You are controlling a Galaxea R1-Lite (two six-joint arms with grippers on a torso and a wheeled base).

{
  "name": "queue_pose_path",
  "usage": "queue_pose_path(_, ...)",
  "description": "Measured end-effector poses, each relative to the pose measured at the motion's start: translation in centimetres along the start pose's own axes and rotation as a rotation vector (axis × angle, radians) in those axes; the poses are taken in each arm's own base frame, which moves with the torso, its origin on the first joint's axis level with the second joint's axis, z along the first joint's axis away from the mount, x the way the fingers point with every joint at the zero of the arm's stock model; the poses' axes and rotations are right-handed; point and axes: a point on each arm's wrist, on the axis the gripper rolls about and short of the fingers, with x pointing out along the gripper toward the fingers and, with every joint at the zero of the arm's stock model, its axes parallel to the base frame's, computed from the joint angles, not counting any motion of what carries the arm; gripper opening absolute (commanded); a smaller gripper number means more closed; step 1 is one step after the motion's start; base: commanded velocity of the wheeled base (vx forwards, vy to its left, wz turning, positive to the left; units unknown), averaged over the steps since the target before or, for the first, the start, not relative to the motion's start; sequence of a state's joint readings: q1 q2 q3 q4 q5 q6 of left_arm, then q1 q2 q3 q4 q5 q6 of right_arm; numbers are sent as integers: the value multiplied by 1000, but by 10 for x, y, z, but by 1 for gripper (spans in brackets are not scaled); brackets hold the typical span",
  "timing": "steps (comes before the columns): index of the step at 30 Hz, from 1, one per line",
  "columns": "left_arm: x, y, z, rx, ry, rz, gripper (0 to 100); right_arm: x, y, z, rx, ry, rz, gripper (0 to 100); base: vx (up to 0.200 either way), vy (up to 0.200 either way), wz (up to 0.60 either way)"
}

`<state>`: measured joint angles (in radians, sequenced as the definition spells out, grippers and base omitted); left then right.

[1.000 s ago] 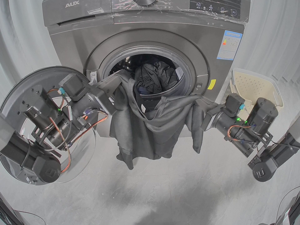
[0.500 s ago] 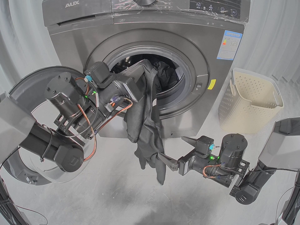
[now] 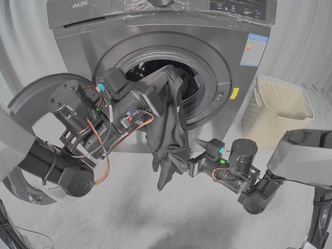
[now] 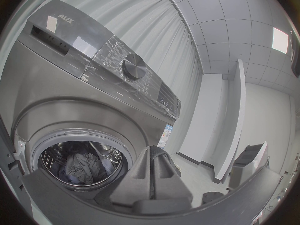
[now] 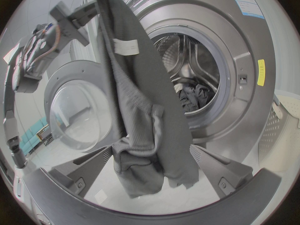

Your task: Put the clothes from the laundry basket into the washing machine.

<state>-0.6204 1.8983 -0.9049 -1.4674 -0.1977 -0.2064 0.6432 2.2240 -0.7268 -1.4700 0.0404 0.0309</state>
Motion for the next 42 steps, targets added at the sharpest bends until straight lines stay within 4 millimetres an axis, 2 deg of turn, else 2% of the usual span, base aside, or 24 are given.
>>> queue_pose_path(10, -11, -16, 9, -16, 9, -35, 0, 48, -30, 3, -25, -122, -61, 100, 0, 0, 0)
queue_pose_path(21, -23, -36, 24, -32, -2, -89, 0, 82, -38, -6, -50, -199, -52, 100, 0, 0, 0)
queue_pose_path(22, -24, -36, 25, -33, -3, -91, 0, 84, -38, -7, -50, -204, -52, 0, 0, 0, 0)
queue_pose_path(28, -29, -28, 26, -17, 5, -58, 0, 86, -40, -9, -49, -206, -55, 0, 0, 0, 0)
queue_pose_path(33, -41, -1, 23, 55, 39, 30, 0, 79, -47, -2, -51, -208, -70, 0, 0, 0, 0)
queue_pose_path(37, -59, 19, 9, 86, 121, 74, 0, 71, -49, 13, -54, -228, -77, 0, 0, 0, 0)
queue_pose_path(42, -82, 33, -22, 81, 256, 74, 0, 64, -47, 35, -58, -264, -76, 0, 0, 0, 0)
